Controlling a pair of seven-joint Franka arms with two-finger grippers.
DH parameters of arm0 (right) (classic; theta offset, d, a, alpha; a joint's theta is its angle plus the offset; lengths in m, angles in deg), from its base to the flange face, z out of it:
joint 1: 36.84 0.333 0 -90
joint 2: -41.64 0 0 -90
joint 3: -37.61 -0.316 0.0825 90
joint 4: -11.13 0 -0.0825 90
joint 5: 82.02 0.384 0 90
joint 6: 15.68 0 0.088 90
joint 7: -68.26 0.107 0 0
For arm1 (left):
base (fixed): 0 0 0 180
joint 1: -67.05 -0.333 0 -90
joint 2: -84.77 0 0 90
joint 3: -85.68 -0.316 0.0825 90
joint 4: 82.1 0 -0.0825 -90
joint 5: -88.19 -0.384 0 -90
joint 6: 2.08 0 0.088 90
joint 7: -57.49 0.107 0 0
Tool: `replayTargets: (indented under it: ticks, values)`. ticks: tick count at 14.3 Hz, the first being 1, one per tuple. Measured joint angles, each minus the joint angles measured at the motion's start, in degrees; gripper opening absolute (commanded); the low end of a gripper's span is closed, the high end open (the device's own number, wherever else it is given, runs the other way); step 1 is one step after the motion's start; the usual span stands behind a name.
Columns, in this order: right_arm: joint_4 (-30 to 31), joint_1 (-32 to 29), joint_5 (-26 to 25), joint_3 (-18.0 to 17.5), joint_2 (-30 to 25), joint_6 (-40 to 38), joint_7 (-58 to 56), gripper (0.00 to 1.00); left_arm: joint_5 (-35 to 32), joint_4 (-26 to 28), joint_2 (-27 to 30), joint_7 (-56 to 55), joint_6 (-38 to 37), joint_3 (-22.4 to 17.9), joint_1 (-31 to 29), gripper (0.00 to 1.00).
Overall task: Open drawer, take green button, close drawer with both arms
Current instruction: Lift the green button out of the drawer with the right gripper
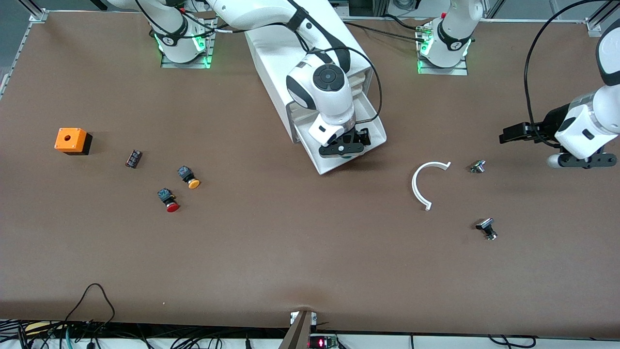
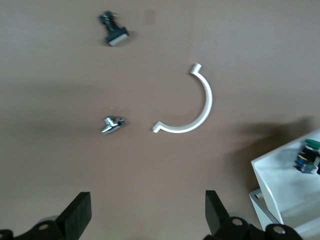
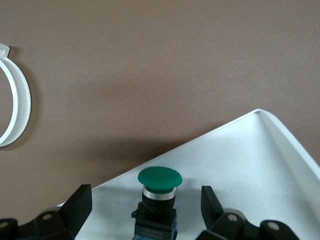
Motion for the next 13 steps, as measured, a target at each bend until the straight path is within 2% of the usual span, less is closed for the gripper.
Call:
replayTargets:
  ticks: [2, 4, 5, 7, 8, 11, 13]
  values:
    - [0.0, 0.2, 0.0, 0.0, 0.4, 0.0, 0.1, 0.74, -3.0, -2.1, 0.3, -0.6, -1.5, -0.6, 0.7, 1.0]
    - [-0.1, 0.2, 0.0, 0.0, 0.9, 0.0, 0.1, 0.56, -7.6, -3.5, 0.3, -0.6, -1.7, -1.0, 0.8, 1.0]
    - [-0.1, 0.2, 0.0, 0.0, 1.0, 0.0, 0.1, 0.52, -8.7, -3.8, 0.3, -0.6, -1.7, -1.4, 0.8, 1.0]
    - [-0.1, 0.3, 0.0, 0.0, 1.2, 0.0, -0.2, 0.51, -9.1, -5.0, 0.3, -0.6, -1.9, -1.7, 0.8, 1.0]
    - [-0.1, 0.3, 0.0, 0.0, 1.4, 0.0, -0.4, 0.47, -9.1, -5.8, 0.3, -0.6, -2.8, -1.6, 0.8, 1.0]
    - [-0.1, 0.3, -0.2, 0.0, 1.8, 0.0, -1.8, 0.16, -9.0, -8.0, 0.4, -3.9, -5.5, -1.5, 1.6, 1.0]
    - [-0.1, 0.3, -0.4, 0.0, 1.8, 0.0, -2.4, 0.02, -8.3, -8.5, 0.4, -6.6, -5.6, -1.5, 1.9, 1.0]
